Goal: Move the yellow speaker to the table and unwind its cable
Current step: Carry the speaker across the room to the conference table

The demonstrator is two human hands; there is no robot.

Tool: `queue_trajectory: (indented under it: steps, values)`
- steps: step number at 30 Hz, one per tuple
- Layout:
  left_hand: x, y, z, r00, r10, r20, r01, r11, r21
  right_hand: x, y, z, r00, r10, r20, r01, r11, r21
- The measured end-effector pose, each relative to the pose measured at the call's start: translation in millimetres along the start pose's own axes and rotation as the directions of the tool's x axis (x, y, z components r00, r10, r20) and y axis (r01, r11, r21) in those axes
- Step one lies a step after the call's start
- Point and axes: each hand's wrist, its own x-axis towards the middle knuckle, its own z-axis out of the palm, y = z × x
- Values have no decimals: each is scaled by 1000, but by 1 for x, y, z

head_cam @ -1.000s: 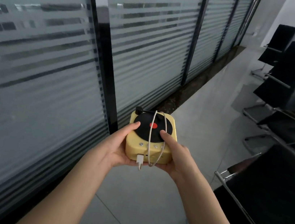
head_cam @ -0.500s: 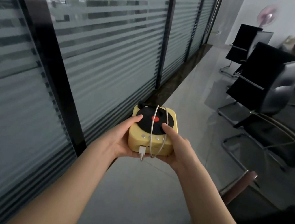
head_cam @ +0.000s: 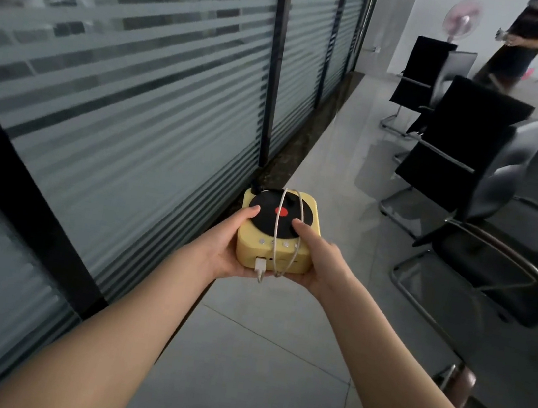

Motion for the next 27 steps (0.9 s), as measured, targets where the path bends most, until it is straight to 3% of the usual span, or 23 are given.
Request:
queue_trajectory:
  steps: [15,27]
  values:
    - [196,168,-6,987,-61,149,33,983,182,196,-106,46,995,-46,-85,56,992,117]
    - [328,242,9,981,-106,161,70,975,210,322,-166,44,986,-56,-156,78,987,141]
